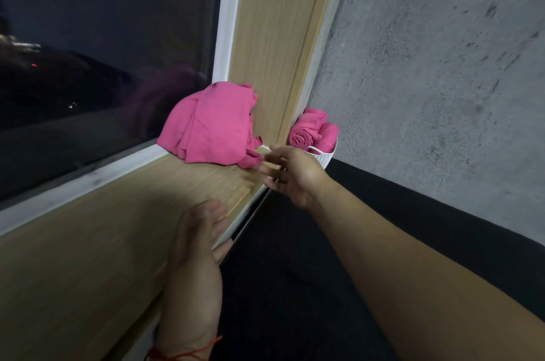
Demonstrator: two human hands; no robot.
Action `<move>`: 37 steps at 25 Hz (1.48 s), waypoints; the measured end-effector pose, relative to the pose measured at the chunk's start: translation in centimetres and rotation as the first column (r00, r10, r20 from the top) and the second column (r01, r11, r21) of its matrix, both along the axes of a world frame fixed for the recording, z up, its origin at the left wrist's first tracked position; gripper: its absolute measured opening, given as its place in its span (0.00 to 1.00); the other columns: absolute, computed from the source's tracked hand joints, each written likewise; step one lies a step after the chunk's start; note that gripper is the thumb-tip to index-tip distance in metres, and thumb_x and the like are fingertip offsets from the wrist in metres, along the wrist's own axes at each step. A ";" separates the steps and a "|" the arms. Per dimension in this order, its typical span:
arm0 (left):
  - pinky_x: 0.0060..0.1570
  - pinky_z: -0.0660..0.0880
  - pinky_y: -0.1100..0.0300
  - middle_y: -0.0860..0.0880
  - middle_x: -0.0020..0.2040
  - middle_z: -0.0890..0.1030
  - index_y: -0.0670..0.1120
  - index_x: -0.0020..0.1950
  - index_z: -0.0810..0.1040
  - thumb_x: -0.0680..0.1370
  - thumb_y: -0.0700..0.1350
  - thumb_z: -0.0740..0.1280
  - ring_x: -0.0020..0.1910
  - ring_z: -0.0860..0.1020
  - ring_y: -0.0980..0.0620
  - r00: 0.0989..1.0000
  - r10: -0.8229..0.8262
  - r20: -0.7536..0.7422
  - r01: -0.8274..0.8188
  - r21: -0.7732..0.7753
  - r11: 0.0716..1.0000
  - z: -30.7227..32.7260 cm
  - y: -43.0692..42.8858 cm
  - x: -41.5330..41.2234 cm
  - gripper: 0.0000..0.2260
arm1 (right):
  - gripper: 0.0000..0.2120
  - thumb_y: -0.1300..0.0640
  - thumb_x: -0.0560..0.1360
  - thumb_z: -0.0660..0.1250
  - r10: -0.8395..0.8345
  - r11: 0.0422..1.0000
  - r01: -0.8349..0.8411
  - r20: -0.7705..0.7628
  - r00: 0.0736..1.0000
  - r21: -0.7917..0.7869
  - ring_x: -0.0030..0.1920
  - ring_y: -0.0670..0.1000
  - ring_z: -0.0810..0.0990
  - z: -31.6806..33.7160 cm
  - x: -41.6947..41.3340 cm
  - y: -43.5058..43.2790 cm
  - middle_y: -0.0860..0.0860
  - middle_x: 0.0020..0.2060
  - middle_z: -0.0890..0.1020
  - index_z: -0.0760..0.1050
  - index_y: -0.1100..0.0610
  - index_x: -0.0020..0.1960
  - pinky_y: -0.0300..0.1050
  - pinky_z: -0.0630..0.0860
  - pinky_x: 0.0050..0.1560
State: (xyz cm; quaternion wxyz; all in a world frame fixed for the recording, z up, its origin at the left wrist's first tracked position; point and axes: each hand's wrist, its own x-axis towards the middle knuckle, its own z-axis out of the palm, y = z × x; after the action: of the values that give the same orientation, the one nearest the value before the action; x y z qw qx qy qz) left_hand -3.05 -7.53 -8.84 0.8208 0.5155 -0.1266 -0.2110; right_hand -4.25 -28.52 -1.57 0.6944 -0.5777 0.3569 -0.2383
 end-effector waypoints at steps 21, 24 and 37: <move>0.68 0.73 0.48 0.53 0.56 0.86 0.59 0.52 0.84 0.75 0.58 0.68 0.61 0.83 0.53 0.991 0.123 0.059 -0.121 -0.037 0.992 0.3 -0.4 1.2 0.09 | 0.23 0.58 0.65 0.62 -0.215 0.737 0.025 -0.199 0.956 -0.675 0.43 0.60 0.87 -5.0 9.8 -3.8 0.52 0.41 0.87 0.84 0.49 0.57 0.58 0.86 0.49; 0.65 0.74 0.57 0.55 0.56 0.86 0.53 0.57 0.82 0.82 0.50 0.69 0.60 0.82 0.57 0.976 0.112 0.188 -0.116 0.013 0.993 0.6 -0.5 -0.4 0.05 | 0.16 0.55 0.68 0.66 -0.248 0.746 0.095 -0.143 0.958 -0.660 0.41 0.56 0.87 -4.5 3.9 -4.5 0.48 0.38 0.87 0.84 0.47 0.54 0.57 0.86 0.47; 0.73 0.66 0.58 0.51 0.76 0.71 0.54 0.80 0.66 0.78 0.51 0.72 0.73 0.70 0.55 0.751 -0.405 0.522 0.102 0.514 0.852 -4.8 -7.7 -13.3 0.31 | 0.14 0.62 0.82 0.70 -0.442 0.823 0.344 -0.128 0.888 -0.452 0.52 0.50 0.88 -9.7 -31.5 0.9 0.45 0.51 0.88 0.85 0.43 0.55 0.58 0.84 0.60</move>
State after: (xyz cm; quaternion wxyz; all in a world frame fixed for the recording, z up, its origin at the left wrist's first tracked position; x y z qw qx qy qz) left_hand -16.32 -15.19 -13.68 0.5526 0.7095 -0.4035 -0.1687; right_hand -35.79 -27.66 -11.22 0.4446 -0.6490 0.4865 -0.3800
